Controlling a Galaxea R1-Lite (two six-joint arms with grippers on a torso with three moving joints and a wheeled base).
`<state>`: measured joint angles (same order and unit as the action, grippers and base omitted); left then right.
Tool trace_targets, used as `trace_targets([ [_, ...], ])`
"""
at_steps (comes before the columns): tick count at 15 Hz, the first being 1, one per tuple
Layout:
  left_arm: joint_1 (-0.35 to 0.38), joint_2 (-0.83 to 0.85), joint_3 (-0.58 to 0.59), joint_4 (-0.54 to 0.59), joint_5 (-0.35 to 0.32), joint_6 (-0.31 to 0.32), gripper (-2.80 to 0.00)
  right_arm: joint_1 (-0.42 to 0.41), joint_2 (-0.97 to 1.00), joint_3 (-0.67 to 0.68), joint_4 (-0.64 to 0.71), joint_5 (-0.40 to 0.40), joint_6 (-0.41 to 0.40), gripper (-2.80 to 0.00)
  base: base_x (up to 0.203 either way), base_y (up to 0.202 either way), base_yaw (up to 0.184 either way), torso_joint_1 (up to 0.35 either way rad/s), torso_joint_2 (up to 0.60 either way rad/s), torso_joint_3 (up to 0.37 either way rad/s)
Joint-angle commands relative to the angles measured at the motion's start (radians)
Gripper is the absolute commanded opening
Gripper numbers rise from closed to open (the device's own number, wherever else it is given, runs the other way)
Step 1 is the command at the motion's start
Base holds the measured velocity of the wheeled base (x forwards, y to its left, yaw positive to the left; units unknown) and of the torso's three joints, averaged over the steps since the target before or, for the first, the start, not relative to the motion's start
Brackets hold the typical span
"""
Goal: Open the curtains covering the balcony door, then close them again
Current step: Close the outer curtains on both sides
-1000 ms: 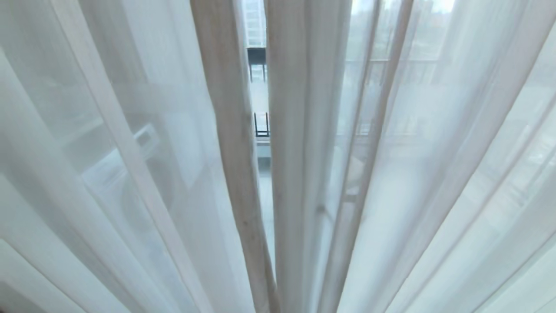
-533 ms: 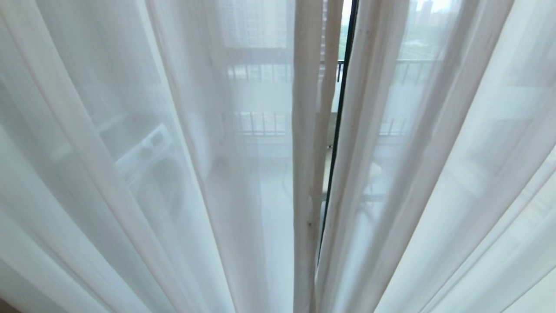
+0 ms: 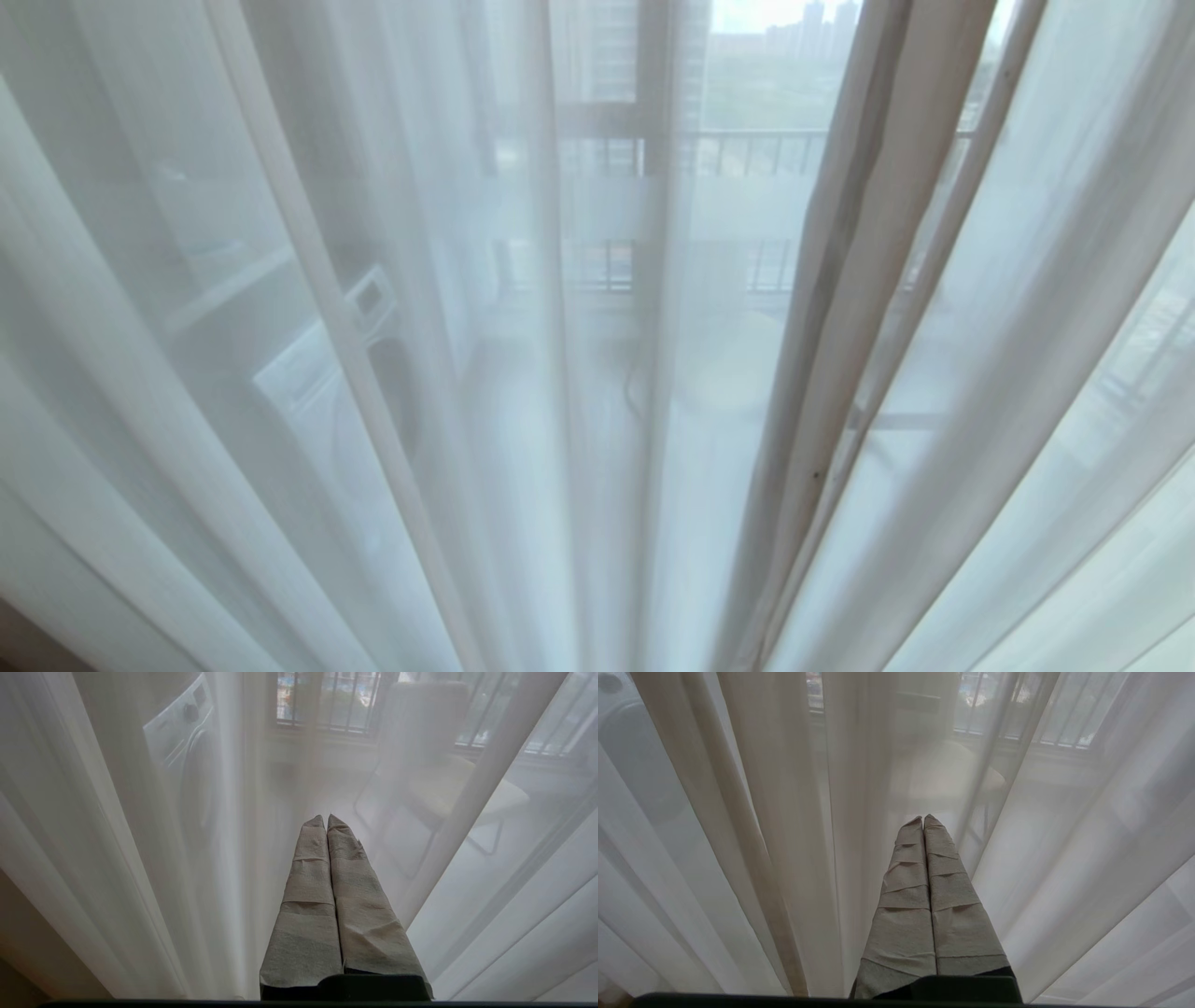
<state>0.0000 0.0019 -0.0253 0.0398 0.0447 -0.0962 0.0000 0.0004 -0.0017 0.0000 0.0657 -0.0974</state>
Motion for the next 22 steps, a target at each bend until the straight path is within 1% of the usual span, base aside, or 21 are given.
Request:
trace_targets([
  [1,0.002,-0.002,-0.001,-0.001,0.0,0.0,-2.8,0.002,0.0,0.0,0.003,0.0,-0.001,-2.8,-0.102,0.106,-0.013,0.003,0.0,-0.006],
  [5,0.002,-0.002,-0.001,-0.001,0.0,0.0,-2.8,0.002,0.0,0.0,0.003,0.0,-0.001,-2.8,-0.202,0.182,-0.002,0.003,0.0,0.002],
  [9,0.002,-0.002,-0.001,-0.001,0.0,0.0,-2.8,0.0,0.0,0.0,0.003,0.0,-0.001,-2.8,-0.012,0.114,0.002,0.004,0.0,0.0],
  [22,0.002,-0.002,-0.001,-0.001,0.0,-0.002,-2.8,0.002,0.0,0.0,0.003,0.0,-0.001,-2.8,0.0,0.193,0.001,0.003,0.0,0.003],
])
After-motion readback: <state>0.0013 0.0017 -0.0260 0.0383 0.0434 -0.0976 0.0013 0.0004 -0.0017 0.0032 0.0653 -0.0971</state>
